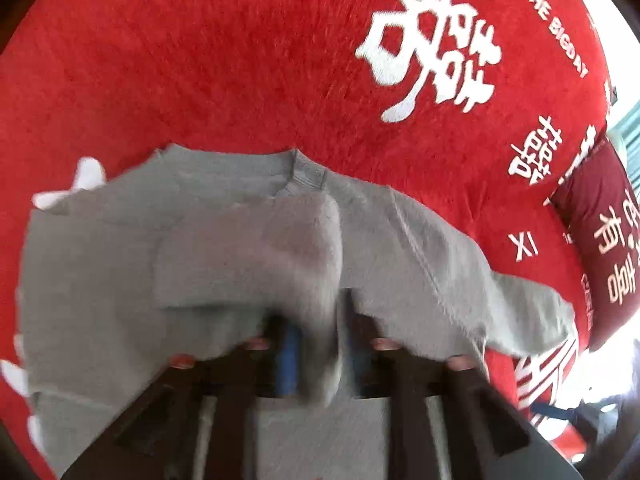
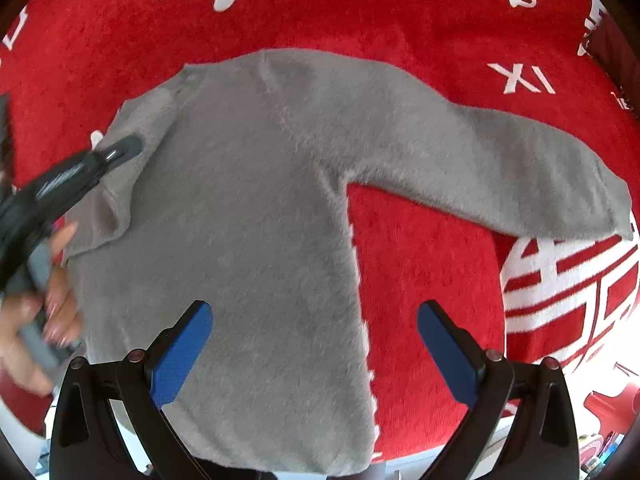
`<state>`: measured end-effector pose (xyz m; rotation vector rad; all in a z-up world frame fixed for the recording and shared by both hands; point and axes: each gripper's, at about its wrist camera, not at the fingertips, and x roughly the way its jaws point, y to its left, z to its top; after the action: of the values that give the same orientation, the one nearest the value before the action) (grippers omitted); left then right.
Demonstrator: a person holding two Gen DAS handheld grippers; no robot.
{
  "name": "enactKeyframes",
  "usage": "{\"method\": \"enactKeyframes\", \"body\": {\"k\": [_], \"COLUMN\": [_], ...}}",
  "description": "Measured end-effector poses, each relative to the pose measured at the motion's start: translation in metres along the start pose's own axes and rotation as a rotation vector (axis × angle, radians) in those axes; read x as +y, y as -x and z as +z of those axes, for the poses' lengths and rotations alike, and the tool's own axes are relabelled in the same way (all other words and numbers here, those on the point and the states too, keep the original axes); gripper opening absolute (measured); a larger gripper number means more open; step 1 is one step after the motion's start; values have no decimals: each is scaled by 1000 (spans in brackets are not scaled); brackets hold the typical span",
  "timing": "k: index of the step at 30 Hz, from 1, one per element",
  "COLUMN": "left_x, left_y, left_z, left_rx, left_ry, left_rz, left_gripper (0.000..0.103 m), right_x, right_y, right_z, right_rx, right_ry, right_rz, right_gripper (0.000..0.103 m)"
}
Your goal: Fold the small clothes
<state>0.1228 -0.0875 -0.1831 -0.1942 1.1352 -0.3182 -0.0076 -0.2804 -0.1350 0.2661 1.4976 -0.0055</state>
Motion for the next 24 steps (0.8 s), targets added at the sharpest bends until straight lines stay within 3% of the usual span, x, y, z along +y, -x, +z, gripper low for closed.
{"method": "enactKeyframes", "body": {"k": [1,2,7,10,14,17,19,20,24], "left_x": [7,13,74,117,181,202,212,215,232], "left_y": [14,31,72,63,46,29,21,17,4], "left_z": [-2,-3,-2,4,7,9,12,13,18], "left_rx": [-16,-46,-79,-30,41,83,92,98,140], "left_ry": [-4,-5,-3,59,180,219,238,248,303], "left_rz": [22,61,225,344,395,389,360,343,264], "left_gripper": [86,95,97,97,97,97,97,97,97], "right_x": [1,5,57,103,183,203,182,163,66], "right_y": [0,0,2,-6,-46,-74,-72,-70,-67], "right_z": [5,9,41,59,64,68,83,94,114], "right_rx": [-9,-20,-114,-165,-191,-227,-262,-255,-138], "right_ry": [8,20,165,298,616,734,626,513,41], "right_rz": [2,6,40,18,-187,-327,-341,-308,-37], "right_gripper": [102,102,102,102,102,98,98,98,98]}}
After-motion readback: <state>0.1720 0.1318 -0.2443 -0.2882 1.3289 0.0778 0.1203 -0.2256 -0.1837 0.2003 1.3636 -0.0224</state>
